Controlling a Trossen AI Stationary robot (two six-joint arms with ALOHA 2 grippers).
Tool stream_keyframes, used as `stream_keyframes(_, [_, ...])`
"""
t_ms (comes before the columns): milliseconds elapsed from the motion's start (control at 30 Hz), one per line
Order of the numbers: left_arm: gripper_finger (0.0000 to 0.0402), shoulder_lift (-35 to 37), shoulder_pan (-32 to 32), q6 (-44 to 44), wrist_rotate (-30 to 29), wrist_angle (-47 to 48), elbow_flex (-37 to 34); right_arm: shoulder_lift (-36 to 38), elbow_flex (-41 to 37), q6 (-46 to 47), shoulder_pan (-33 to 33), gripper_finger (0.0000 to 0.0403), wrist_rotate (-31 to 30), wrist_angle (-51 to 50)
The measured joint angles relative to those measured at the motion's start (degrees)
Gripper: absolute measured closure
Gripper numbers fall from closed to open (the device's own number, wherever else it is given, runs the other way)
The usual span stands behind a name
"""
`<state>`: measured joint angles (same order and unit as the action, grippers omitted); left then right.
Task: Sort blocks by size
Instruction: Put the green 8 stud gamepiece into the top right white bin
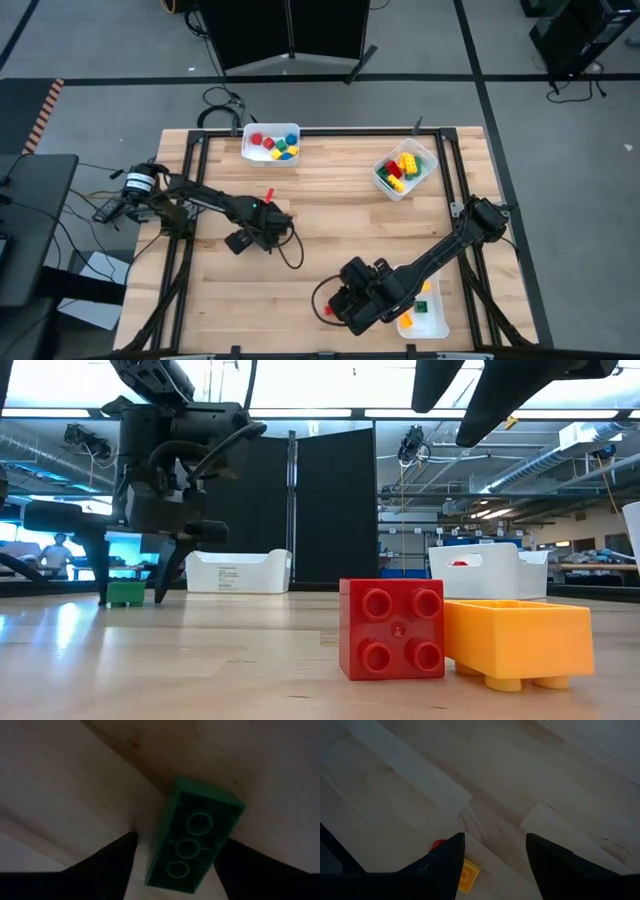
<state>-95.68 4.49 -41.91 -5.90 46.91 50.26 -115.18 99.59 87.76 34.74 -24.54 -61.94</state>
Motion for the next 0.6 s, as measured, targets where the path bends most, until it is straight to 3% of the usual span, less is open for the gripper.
stream_keyframes(267, [0.0252, -0.1, 0.0, 2.3, -1.0, -0.3, 0.0, 0.0, 0.0, -8.0, 0.0, 0.0180, 8.7, 0.0])
stream_keyframes(367, [0.0258, -0.1, 0.0, 5.7, -1.1, 0.0, 0.3, 0.0, 0.0, -8.1, 0.0, 0.0180, 12.9, 1.2])
stream_keyframes(600, [0.0258, -0.3, 0.0, 17.1, -1.1, 2.5, 4.2, 0.0, 0.0, -13.5, 0.0, 0.0180, 16.1, 2.1])
